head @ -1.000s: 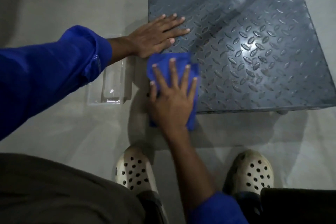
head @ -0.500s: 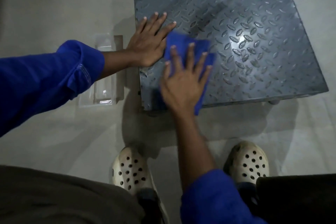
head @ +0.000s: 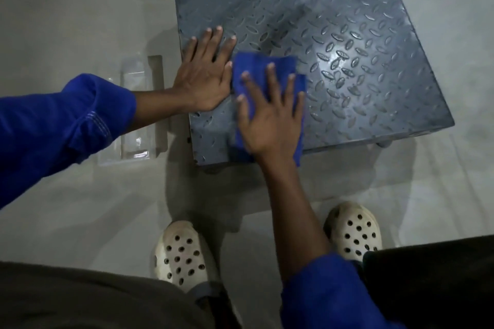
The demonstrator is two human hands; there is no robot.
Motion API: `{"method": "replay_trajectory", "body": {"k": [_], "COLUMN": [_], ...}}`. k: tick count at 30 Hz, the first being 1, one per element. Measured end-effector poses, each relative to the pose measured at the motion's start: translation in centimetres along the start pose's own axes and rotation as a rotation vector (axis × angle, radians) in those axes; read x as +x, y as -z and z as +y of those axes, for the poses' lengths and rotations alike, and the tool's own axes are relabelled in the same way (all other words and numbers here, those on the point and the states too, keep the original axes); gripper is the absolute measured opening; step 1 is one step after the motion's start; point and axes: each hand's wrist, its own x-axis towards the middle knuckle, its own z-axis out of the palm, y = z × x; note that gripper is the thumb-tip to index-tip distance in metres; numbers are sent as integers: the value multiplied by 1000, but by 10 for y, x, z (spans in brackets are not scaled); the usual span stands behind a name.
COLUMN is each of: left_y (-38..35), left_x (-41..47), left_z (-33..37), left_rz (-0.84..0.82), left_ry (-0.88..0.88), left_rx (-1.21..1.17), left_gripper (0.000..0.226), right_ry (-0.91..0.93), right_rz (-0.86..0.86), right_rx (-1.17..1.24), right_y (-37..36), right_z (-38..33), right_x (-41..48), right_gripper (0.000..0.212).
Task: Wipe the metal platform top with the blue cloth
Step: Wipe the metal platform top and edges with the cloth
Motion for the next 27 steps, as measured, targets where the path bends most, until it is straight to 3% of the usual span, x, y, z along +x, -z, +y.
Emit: {"method": "replay_trajectory", "body": {"k": [2,6,8,10,13,15,18,24,27], "left_y": [-1,1,4,7,9,10,11,8,2], "left_x": [0,-1,3,12,25,29,26,7,-1], "left_z": [1,0,-5,-13,-26,-32,-37,-16,4], "left_rz": [2,4,-8,-20,-2,4,-5,33,40], "left_ry": [1,-26,-68,-109,-179,-210,-220,-84,-13], "left_rx": [6,-10,-9,-8,-19,-39,-53,-81,-88], "left_gripper": [70,68,68,68,66,62,61,62,66], "right_ry": [44,-273,-343,-192,178,246,116,-426,-408], "right_rz": [-28,43,88,53,-91,-119,-51,61,14], "right_rx": [-11,-27,-21,-14,50,74,58,-4,-14], "right_y": [1,22,19,3,-21,-26,-13,35,36], "right_z": [9,68,62,14,-61,-70,-27,87,82], "right_x": [-33,-23,-19,-40,-90,-97,-67,19,45], "right_gripper": [56,58,57,55,50,48,48,52,54]}}
